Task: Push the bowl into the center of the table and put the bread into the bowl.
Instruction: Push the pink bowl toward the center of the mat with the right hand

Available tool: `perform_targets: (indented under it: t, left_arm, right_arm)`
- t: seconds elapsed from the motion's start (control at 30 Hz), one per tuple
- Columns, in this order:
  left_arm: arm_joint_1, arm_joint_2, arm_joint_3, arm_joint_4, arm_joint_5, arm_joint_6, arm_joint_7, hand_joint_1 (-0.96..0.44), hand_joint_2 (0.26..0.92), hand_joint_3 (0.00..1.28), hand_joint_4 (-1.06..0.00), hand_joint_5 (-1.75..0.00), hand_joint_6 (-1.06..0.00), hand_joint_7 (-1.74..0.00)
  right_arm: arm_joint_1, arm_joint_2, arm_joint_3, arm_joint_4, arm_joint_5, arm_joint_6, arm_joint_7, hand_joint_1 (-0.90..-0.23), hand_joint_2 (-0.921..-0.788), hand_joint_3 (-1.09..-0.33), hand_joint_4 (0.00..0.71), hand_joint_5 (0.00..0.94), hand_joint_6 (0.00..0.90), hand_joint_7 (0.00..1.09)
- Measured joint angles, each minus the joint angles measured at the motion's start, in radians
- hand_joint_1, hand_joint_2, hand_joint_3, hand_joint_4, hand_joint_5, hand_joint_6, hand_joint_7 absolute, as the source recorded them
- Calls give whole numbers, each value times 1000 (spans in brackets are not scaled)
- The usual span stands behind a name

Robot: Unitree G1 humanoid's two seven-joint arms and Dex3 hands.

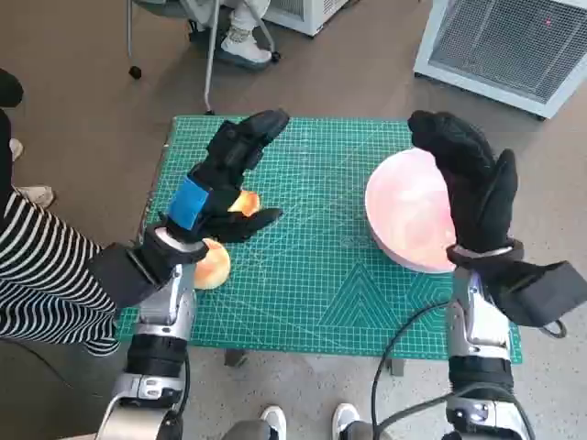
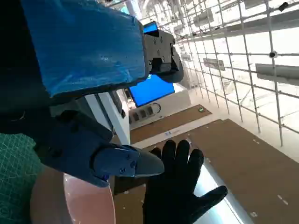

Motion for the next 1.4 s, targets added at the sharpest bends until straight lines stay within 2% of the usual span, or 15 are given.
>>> perform_targets:
  t: [0.53,0.9,1.03,1.23,1.4]
  left_arm:
    - [0,-5,3,-5,-23,0,2,-450,874,278,-26,-365,1,-638]
    - [0,-23,9,-4,-28,-4,6,-456,866,293,-8,-370,1,-611]
    - [0,-32,9,-4,-28,-9,8,-457,863,297,-3,-371,1,-608]
    - [0,-34,16,-1,-28,-15,13,-459,853,313,1,-357,1,-586]
    - [0,-36,21,0,-28,-16,20,-459,847,323,1,-341,1,-581]
  right_arm:
    - [0,4,18,0,-8,0,1,-729,-921,-757,143,0,10,523]
    - [0,1,25,1,-10,0,1,-749,-921,-757,147,4,4,536]
    - [0,-17,12,15,-10,-8,1,-759,-921,-751,155,7,8,539]
    - [-6,-67,-40,104,-15,-70,-9,-757,-921,-772,156,6,8,535]
    - [-24,-115,-86,210,-48,-136,-48,-749,-921,-800,149,2,1,524]
